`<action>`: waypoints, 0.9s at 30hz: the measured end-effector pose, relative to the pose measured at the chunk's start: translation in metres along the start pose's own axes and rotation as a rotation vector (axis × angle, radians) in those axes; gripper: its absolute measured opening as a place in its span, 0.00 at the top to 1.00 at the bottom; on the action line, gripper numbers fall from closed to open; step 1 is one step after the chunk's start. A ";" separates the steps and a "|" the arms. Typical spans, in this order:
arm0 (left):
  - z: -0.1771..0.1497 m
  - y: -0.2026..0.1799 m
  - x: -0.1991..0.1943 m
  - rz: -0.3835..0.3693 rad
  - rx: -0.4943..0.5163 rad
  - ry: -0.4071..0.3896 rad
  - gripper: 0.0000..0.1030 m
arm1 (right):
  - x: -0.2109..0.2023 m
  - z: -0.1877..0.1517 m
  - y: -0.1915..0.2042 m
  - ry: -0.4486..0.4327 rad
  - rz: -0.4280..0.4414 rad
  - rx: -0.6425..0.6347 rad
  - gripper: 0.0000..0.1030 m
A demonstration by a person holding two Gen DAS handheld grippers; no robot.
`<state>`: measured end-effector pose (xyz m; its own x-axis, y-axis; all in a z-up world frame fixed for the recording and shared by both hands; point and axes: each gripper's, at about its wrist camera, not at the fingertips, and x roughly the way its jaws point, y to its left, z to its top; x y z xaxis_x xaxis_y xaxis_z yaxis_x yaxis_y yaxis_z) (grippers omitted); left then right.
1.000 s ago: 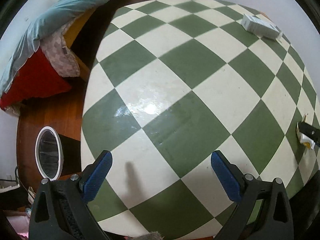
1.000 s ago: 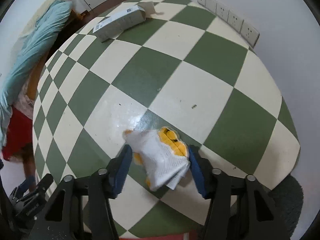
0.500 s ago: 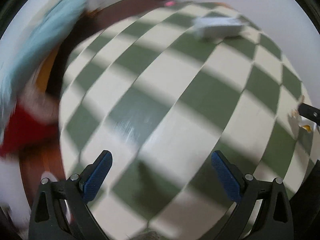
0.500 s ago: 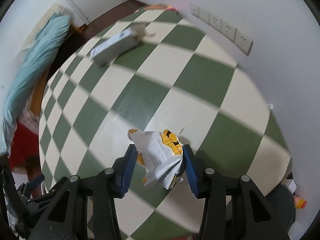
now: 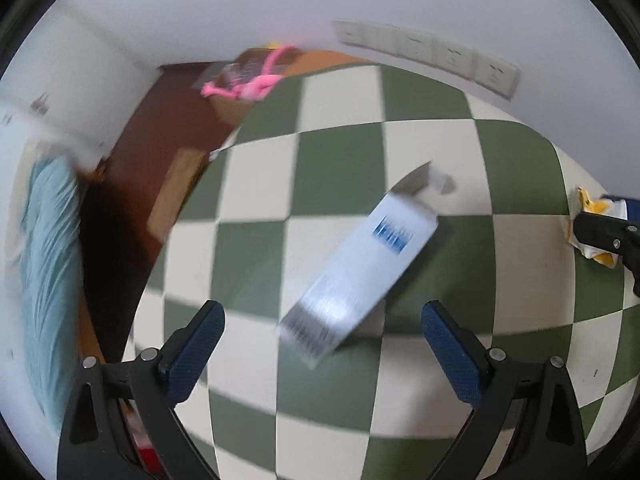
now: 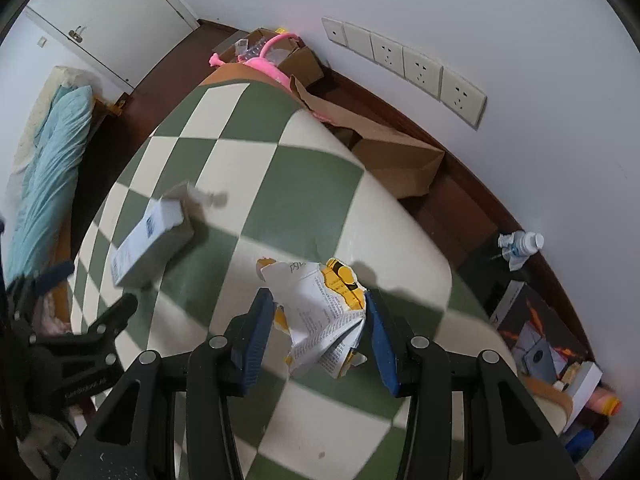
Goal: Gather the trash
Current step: 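Grasp the crumpled snack wrapper with the right tool while the left tool grasps the white milk carton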
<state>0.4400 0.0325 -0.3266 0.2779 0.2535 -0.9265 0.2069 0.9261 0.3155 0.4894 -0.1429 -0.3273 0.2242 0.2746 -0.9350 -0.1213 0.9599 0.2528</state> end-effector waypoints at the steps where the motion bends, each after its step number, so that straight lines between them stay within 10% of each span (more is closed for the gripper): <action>1: 0.005 -0.002 0.006 -0.021 0.025 0.013 0.03 | 0.002 0.003 0.001 0.002 -0.004 -0.004 0.53; 13: 0.021 -0.006 0.027 -0.162 0.074 0.084 0.47 | 0.020 0.005 0.006 0.020 -0.025 -0.041 0.47; 20: 0.014 -0.006 0.024 -0.121 0.046 0.077 0.68 | 0.022 0.004 0.014 0.012 -0.067 -0.085 0.50; 27: -0.004 0.010 0.009 -0.123 -0.076 0.038 0.69 | 0.016 -0.002 0.021 0.003 -0.055 -0.100 0.52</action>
<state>0.4409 0.0456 -0.3330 0.2187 0.1463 -0.9648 0.1654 0.9688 0.1844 0.4882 -0.1190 -0.3373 0.2305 0.2215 -0.9475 -0.2049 0.9630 0.1753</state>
